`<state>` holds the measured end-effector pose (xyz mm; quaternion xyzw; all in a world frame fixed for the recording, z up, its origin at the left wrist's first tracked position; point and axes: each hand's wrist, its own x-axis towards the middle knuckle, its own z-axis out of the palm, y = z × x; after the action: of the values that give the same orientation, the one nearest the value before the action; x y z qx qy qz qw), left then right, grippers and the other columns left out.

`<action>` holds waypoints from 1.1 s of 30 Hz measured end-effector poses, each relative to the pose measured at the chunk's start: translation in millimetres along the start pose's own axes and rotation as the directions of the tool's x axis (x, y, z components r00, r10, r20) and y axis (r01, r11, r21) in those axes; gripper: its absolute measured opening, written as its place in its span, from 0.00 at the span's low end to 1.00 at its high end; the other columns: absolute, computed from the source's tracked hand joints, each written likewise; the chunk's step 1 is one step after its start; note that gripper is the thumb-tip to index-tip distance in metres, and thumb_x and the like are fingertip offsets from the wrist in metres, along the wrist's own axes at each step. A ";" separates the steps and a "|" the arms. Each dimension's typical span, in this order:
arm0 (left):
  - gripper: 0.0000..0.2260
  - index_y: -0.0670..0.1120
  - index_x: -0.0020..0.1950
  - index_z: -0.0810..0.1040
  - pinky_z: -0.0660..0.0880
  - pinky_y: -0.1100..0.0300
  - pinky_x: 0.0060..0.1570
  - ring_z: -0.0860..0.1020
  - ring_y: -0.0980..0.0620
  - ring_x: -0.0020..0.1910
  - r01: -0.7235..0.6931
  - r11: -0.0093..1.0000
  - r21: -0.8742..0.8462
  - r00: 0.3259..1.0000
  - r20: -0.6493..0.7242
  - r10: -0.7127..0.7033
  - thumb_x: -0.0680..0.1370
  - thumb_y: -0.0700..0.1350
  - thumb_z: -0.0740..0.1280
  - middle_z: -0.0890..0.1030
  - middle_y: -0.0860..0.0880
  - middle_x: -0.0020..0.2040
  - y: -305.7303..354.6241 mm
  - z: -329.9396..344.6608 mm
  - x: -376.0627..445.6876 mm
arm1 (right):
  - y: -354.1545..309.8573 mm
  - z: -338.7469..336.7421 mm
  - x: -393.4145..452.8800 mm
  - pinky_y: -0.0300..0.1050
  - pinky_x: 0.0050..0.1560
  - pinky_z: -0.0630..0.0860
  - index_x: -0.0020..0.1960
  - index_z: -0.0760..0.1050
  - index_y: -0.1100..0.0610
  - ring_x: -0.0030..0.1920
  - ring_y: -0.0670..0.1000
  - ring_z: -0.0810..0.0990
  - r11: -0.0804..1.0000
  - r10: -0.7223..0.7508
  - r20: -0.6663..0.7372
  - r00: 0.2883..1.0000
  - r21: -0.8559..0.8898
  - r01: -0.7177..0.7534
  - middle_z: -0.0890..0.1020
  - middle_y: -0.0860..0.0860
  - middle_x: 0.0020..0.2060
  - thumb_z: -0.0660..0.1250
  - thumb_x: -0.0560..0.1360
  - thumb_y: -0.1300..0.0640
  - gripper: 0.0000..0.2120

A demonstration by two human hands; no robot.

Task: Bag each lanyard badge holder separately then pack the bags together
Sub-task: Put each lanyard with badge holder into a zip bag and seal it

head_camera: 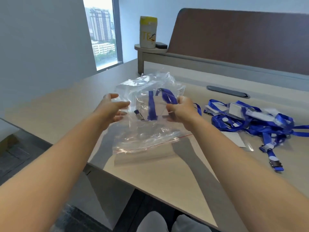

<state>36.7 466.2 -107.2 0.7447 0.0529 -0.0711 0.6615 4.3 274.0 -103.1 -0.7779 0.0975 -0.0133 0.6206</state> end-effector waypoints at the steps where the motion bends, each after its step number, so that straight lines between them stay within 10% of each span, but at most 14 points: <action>1: 0.24 0.46 0.70 0.61 0.73 0.60 0.39 0.76 0.48 0.40 -0.035 0.999 0.005 0.999 0.013 0.035 0.76 0.40 0.66 0.73 0.41 0.55 6.2 10.4 -1.5 | -0.2 -13.8 -3.1 0.35 0.28 0.78 0.45 0.67 0.59 0.34 0.49 0.77 0.999 -0.031 -0.070 0.997 0.007 0.031 0.75 0.53 0.38 0.61 0.76 0.66 0.04; 5: 0.22 0.42 0.69 0.64 0.73 0.57 0.45 0.75 0.46 0.47 -0.101 0.992 0.076 0.982 0.169 0.087 0.76 0.39 0.65 0.73 0.41 0.55 21.1 71.3 -14.5 | 10.0 -84.9 -21.1 0.57 0.50 0.79 0.43 0.67 0.55 0.49 0.61 0.79 0.991 -0.125 -0.381 0.916 -0.085 0.100 0.76 0.57 0.44 0.62 0.74 0.65 0.06; 10: 0.14 0.37 0.60 0.72 0.68 0.59 0.49 0.73 0.49 0.47 -0.294 0.894 0.338 0.892 0.432 0.130 0.75 0.35 0.65 0.76 0.42 0.51 15.8 165.2 -31.0 | 36.6 -177.0 -55.3 0.40 0.30 0.73 0.47 0.65 0.56 0.40 0.53 0.74 0.988 -0.125 -0.612 0.781 -0.146 0.044 0.73 0.55 0.44 0.59 0.75 0.66 0.07; 16: 0.23 0.43 0.65 0.70 0.69 0.56 0.59 0.73 0.45 0.62 -0.613 0.365 0.701 0.769 0.635 0.072 0.73 0.47 0.69 0.75 0.45 0.63 -5.2 251.1 -34.4 | 73.8 -252.7 -87.7 0.52 0.43 0.78 0.51 0.65 0.55 0.40 0.52 0.73 0.997 -0.004 -0.710 0.704 -0.055 -0.050 0.71 0.50 0.37 0.59 0.74 0.65 0.08; 21: 0.29 0.44 0.65 0.66 0.72 0.52 0.56 0.73 0.45 0.54 -0.620 0.075 0.781 0.784 0.619 0.046 0.69 0.53 0.71 0.75 0.44 0.58 -6.0 285.2 -36.4 | 94.3 -289.8 -108.7 0.60 0.49 0.77 0.38 0.65 0.52 0.39 0.56 0.74 0.997 0.022 -0.750 0.661 -0.032 -0.070 0.72 0.56 0.38 0.60 0.73 0.66 0.11; 29: 0.23 0.41 0.58 0.73 0.68 0.57 0.54 0.71 0.47 0.49 -0.591 -0.129 0.796 0.801 0.598 0.020 0.72 0.56 0.68 0.75 0.45 0.50 14.0 305.2 -57.5 | 114.7 -324.0 -137.8 0.56 0.47 0.77 0.37 0.65 0.52 0.34 0.51 0.72 0.998 0.062 -0.819 0.571 0.066 -0.013 0.71 0.51 0.34 0.59 0.73 0.67 0.12; 33: 0.13 0.35 0.56 0.75 0.69 0.56 0.48 0.73 0.45 0.46 -0.625 0.072 0.777 0.776 0.609 0.163 0.77 0.43 0.63 0.77 0.42 0.48 34.5 315.3 -69.1 | 118.2 -339.9 -152.7 0.55 0.47 0.77 0.41 0.66 0.56 0.34 0.51 0.71 0.997 0.069 -0.864 0.499 0.070 -0.016 0.70 0.51 0.35 0.60 0.73 0.66 0.06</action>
<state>-36.6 150.1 -97.5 0.9401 -0.3369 -0.0376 0.0352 -209.6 -52.6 -124.3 -0.6478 0.4135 -0.3877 0.5090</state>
